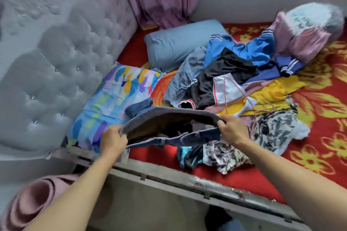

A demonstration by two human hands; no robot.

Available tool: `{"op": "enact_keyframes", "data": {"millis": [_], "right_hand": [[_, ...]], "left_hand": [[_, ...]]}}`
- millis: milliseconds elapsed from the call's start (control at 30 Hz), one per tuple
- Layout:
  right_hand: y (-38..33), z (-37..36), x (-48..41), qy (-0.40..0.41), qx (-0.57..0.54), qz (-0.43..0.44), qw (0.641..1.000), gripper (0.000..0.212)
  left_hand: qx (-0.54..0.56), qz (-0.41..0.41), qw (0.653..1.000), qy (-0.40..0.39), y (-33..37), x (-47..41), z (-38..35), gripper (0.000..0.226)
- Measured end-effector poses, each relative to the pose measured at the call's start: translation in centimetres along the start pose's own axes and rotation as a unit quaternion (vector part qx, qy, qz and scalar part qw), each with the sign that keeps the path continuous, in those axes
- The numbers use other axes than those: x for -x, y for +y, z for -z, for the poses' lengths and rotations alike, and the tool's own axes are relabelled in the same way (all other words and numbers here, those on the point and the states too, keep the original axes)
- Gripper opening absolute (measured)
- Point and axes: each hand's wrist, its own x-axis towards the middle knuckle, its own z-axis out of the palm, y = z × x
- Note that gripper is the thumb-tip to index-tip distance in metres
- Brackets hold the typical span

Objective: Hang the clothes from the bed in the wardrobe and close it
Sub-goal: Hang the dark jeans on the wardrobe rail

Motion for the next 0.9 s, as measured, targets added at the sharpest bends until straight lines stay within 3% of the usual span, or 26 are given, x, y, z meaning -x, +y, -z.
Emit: {"op": "enact_keyframes", "data": {"millis": [33,200,400,533,667,733,900], "right_hand": [[-1.2,1.5,1.0,0.021,-0.012,0.014,1.0,0.018],[-7.8,8.7,8.1,0.157,-0.004,0.089,0.984,0.035],[-16.1,16.6,16.1,0.308,-0.02,0.143,0.94,0.037],[-19.3,22.5,20.4,0.338,-0.143,0.166,0.915,0.033],[-22.0,27.3,24.7,0.354,-0.246,0.205,0.879,0.024],[-23.0,28.9,26.5,0.367,-0.288,0.225,0.855,0.024],[-22.2,31.3,27.3,0.381,-0.31,0.245,0.836,0.021]], "left_hand": [[0.006,-0.013,1.0,0.027,-0.6,0.6,1.9,0.008],[0.057,-0.055,0.987,0.142,-4.2,5.7,13.1,0.037],[0.122,-0.139,0.952,0.244,-4.9,10.9,25.0,0.025],[0.19,-0.178,0.922,0.287,-3.4,12.3,30.5,0.019],[0.366,-0.146,0.87,0.296,0.0,13.4,34.7,0.016],[0.4,-0.138,0.856,0.296,1.8,13.8,35.8,0.012],[0.36,-0.183,0.874,0.273,5.4,12.9,34.6,0.021]]}}
